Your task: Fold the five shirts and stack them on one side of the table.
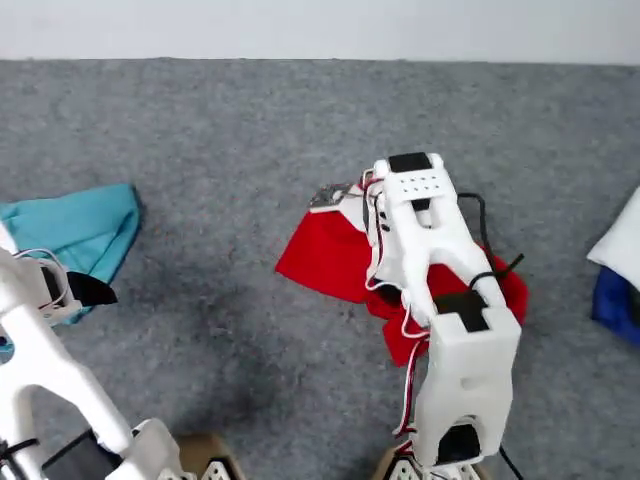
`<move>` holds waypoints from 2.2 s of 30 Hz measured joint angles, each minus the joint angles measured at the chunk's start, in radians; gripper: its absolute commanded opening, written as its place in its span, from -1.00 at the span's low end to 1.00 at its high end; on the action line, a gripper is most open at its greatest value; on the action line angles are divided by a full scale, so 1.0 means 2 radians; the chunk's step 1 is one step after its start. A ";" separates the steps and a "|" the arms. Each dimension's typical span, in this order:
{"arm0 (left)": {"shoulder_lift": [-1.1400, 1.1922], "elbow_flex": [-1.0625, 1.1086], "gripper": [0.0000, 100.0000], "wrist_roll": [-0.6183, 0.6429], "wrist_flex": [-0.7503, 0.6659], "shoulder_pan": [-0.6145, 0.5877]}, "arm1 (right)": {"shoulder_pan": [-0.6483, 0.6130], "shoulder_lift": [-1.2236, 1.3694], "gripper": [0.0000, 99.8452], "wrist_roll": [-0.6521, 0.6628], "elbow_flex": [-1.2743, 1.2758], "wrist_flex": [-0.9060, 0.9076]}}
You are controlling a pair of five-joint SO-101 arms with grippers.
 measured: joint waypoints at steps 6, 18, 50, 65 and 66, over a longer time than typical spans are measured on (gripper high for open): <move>0.000 0.000 -0.32 0.000 0.000 0.000 | 0.006 0.038 -0.95 0.000 -0.047 -0.001; 0.000 0.049 -0.32 0.000 0.000 0.053 | -0.012 0.045 -0.98 0.000 -0.111 0.030; 0.000 0.082 -0.60 -0.016 0.000 0.221 | 0.263 -0.203 -0.66 -0.062 -0.170 -0.108; 0.000 0.026 -0.32 0.025 -0.002 0.444 | 0.341 -0.075 -0.53 -0.088 -0.272 0.010; 0.000 0.008 -0.32 0.048 -0.008 0.468 | 0.336 -0.080 -0.53 -0.090 -0.276 0.025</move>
